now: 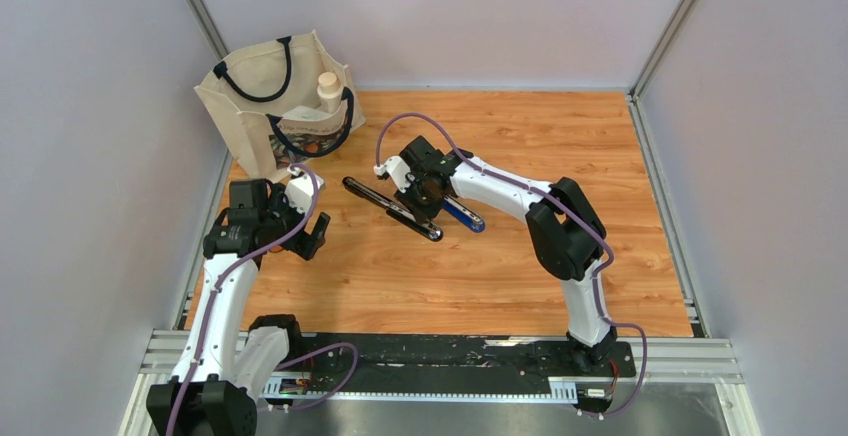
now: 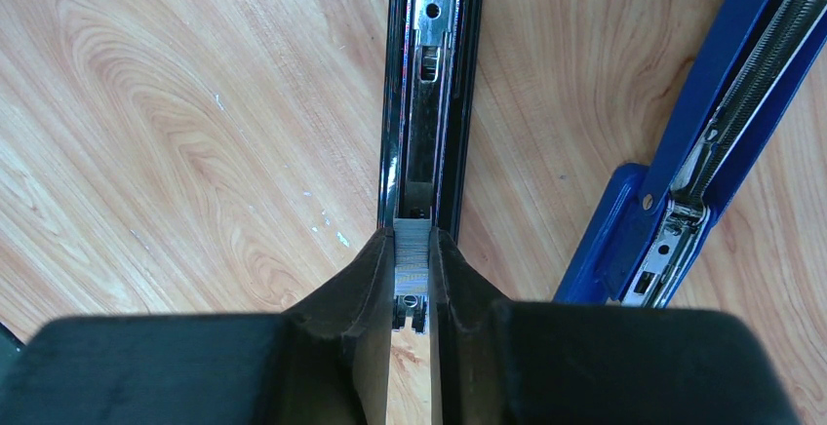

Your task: Load the staples into the stapler

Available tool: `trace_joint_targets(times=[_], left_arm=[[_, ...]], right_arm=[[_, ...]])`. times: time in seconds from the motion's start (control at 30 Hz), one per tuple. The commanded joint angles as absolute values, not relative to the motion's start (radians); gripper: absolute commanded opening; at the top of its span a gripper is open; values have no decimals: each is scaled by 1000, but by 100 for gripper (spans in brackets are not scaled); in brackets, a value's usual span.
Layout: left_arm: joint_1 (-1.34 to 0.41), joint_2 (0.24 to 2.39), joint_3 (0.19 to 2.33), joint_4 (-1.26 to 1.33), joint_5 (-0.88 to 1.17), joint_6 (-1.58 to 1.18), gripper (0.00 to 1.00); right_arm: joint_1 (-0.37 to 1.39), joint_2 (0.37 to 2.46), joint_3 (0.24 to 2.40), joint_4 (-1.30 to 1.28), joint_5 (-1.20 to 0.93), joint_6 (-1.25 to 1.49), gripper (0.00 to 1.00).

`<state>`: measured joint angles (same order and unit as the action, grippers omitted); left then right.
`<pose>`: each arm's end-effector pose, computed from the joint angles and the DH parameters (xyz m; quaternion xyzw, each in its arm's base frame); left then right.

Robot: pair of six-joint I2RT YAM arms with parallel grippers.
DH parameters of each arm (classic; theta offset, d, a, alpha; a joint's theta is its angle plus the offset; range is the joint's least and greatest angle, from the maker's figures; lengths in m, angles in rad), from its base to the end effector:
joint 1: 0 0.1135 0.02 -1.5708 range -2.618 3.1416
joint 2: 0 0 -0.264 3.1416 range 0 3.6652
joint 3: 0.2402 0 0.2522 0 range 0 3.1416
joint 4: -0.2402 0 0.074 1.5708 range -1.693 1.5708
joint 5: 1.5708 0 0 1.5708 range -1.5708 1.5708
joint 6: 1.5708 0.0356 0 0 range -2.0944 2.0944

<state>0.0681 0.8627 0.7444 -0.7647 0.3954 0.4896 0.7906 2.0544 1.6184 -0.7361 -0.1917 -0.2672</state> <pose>0.1670 -0.0024 0.2621 0.2579 0.8888 -0.0868 0.3687 0.2994 0.3121 0.1978 -0.5087 0.8328 0.1416 0.1661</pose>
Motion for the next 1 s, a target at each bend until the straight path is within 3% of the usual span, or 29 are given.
trace_joint_targets(times=[0.0,0.53,0.97], left_arm=[[74,864,742,-738,416,514,93],[74,867,742,-736,419,512,93],[74,870,744,-736,419,512,93]], right_arm=[[793,2077,1640,-739,-189,-281,18],[795,2083,1641,-739,-181,-275,22],[796,2086,1647,-733,-150,-241,20]])
